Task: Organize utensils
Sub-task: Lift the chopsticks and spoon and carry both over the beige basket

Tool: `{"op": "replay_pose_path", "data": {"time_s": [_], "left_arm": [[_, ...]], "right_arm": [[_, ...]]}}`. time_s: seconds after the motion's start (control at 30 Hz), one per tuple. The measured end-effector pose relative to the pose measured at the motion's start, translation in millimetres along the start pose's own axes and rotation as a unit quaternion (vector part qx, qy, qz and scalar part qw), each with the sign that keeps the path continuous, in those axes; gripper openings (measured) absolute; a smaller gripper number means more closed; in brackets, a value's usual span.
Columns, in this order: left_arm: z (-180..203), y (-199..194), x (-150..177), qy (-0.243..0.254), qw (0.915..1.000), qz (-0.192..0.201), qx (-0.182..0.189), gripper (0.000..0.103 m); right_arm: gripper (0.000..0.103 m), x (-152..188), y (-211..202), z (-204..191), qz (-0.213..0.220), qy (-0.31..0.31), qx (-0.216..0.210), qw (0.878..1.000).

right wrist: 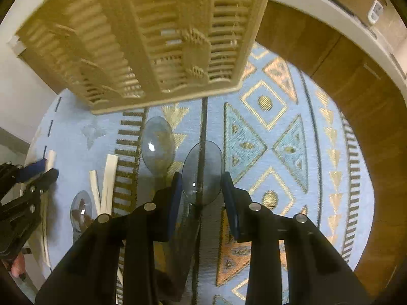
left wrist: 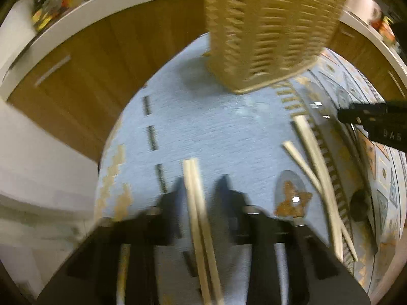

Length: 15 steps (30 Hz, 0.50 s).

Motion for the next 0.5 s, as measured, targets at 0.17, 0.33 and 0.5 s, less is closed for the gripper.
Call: {"op": "replay_pose_path", "data": {"time_s": [0.17, 0.33, 0.5], "left_arm": [[-4, -7, -1, -0.032, 0.9985, 0.022, 0.039, 0.004], [-21, -38, -1, -0.085, 0.9875, 0.079, 0.106, 0.004], [-26, -73, 0, -0.102, 0.9773, 0.134, 0.130, 0.004]], "right_arm": [[0.029, 11, -35, 3, 0.066, -0.001, -0.026, 0.997], [0.029, 33, -79, 0, 0.146, -0.017, -0.045, 0.988], [0.029, 42, -117, -5, 0.209, -0.028, -0.072, 0.975]]}}
Point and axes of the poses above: each gripper's, at about its wrist camera, not at the fingertips, and y roughly the way its jaws point, z to its right, x to its underside, the point moved 4 cm from there along y, roughly the way its jaws point, and after that the axes turned 7 degrees about -y, right-handed, at the moved point
